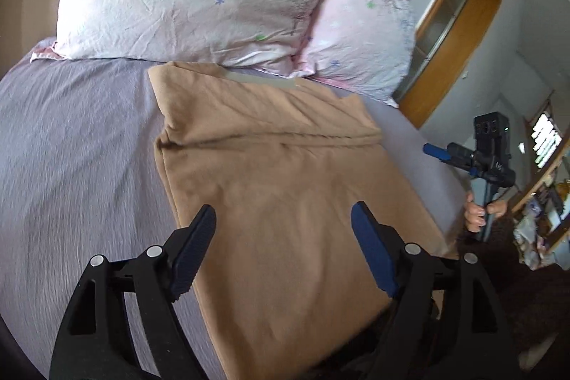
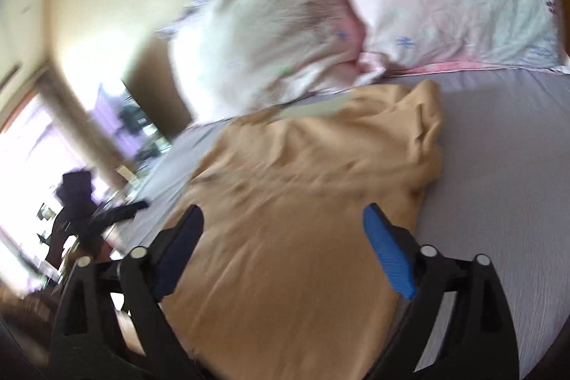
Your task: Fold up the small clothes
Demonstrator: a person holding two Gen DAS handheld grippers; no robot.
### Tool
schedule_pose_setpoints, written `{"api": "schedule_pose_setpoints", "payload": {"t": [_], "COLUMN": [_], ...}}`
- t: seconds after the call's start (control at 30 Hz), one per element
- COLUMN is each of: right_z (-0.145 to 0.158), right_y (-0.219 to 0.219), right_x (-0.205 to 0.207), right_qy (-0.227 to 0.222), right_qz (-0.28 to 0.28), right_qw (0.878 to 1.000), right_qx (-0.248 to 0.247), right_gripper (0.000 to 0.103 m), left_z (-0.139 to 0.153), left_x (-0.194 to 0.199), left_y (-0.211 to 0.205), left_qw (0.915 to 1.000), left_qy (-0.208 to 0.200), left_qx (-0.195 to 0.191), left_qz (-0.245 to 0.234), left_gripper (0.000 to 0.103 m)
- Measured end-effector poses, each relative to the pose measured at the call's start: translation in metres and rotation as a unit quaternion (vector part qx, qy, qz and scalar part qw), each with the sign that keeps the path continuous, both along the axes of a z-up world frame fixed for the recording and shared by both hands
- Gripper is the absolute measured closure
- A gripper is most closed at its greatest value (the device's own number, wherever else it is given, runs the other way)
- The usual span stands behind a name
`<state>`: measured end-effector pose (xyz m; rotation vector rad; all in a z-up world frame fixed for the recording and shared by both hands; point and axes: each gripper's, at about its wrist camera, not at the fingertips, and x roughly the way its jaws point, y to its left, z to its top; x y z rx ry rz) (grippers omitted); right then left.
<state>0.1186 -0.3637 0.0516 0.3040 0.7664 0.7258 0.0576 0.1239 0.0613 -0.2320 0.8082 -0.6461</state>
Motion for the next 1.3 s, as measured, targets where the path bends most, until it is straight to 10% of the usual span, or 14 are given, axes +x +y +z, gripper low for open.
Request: {"api": "schedule_pose_setpoints", "payload": {"t": [0.13,0.27,0.43,0.67,0.7,0.8,0.87,1.1,1.3], "right_z": [-0.014,-0.045,-0.108,-0.142,-0.145,-0.153,-0.146,-0.05,0.022], "right_y": [-0.009,-0.043,-0.067,-0.041,-0.036,-0.024,-0.018,-0.021,-0.008], "right_x": [-0.086,-0.133,-0.126,-0.105,-0.102,-0.102,-0.108,-0.094,0.009], "right_qy": [0.009,0.069,0.154,0.174,0.176,0.181,0.17,0.04,-0.04], "right_qz": [0.104,0.08,0.013,0.055,0.063,0.097,0.118,0.138,0.059], "right_qw": [0.994,0.994,0.988,0.981,0.979,0.974,0.974,0.983,0.99], "right_qx": [-0.018,0.0,0.022,0.067,0.076,0.093,0.089,0.112,0.123], "right_gripper": [0.004,0.004,0.004,0.01,0.02,0.096,0.097,0.097,0.097], "left_z": [-0.013,-0.045,-0.086,-0.114,-0.118,-0.131,-0.133,-0.056,-0.003], "left_x": [-0.064,-0.102,-0.107,-0.071,-0.069,-0.064,-0.068,-0.048,0.063], "left_y": [0.034,0.059,0.049,0.033,0.034,0.036,0.042,0.047,0.049], "left_qw": [0.9983,0.9949,0.9914,0.9845,0.9821,0.9675,0.9557,0.9628,0.9667], "left_qy": [0.016,0.058,0.113,0.142,0.148,0.182,0.197,0.104,0.038], "left_qx": [-0.052,-0.082,-0.064,-0.101,-0.115,-0.176,-0.218,-0.249,-0.25], "left_qz": [-0.021,0.002,0.01,0.02,0.02,0.012,0.009,-0.004,0.041], "left_gripper": [0.019,0.019,0.019,0.021,0.024,0.067,0.095,0.096,0.096]}}
